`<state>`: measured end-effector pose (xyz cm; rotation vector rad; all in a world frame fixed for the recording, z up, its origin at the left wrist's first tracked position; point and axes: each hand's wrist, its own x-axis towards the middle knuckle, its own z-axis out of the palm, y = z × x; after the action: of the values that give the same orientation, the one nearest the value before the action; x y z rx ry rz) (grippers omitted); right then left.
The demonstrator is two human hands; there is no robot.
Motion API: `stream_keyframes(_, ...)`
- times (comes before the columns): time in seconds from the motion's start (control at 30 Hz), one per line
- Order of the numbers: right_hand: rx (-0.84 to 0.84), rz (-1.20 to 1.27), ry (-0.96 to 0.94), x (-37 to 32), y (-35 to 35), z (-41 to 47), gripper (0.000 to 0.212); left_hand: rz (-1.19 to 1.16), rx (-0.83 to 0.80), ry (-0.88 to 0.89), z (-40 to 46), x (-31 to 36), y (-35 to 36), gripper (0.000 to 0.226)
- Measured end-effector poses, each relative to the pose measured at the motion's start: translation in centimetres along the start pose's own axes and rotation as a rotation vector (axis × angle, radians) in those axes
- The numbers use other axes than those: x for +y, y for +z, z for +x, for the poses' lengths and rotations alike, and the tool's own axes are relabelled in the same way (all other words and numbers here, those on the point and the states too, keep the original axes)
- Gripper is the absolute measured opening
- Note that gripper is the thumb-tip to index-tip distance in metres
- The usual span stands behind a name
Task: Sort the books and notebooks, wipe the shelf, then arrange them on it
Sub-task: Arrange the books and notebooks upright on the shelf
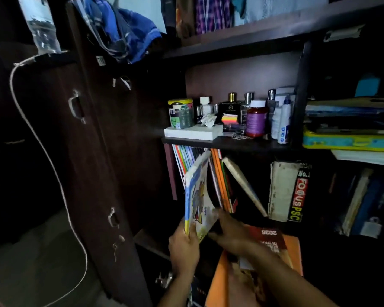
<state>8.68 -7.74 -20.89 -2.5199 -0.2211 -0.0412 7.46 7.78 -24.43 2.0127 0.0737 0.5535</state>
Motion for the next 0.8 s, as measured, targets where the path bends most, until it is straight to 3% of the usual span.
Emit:
stream_keyframes(0.07, -0.015, -0.255, -0.047, 1.1, 1.3, -0.3, 0.044, -0.012, -0.011, 0.003, 0.2, 0.0, -0.3, 0.034)
stream_keyframes(0.2, -0.079, -0.286, -0.064, 1.9, 0.3, -0.9, 0.041, -0.098, -0.051, -0.053, -0.1, -0.4, -0.7, 0.037)
stream_keyframes(0.33, -0.205, -0.263, -0.12, 3.3, -2.0, -2.8, 0.05, -0.163, -0.074, -0.128, -1.0, -0.4, -0.3, 0.018)
stream_keyframes(0.57, -0.307, -0.336, -0.15, 5.4, -4.5, -6.9, 0.07, -0.269, -0.036, -0.163, -5.5, 2.1, 0.9, 0.023)
stream_keyframes(0.8, -0.316, -0.37, -0.159, 5.7, -6.0, -9.2, 0.086, -0.34, 0.098, -0.129, -2.4, 5.7, 0.8, 0.018)
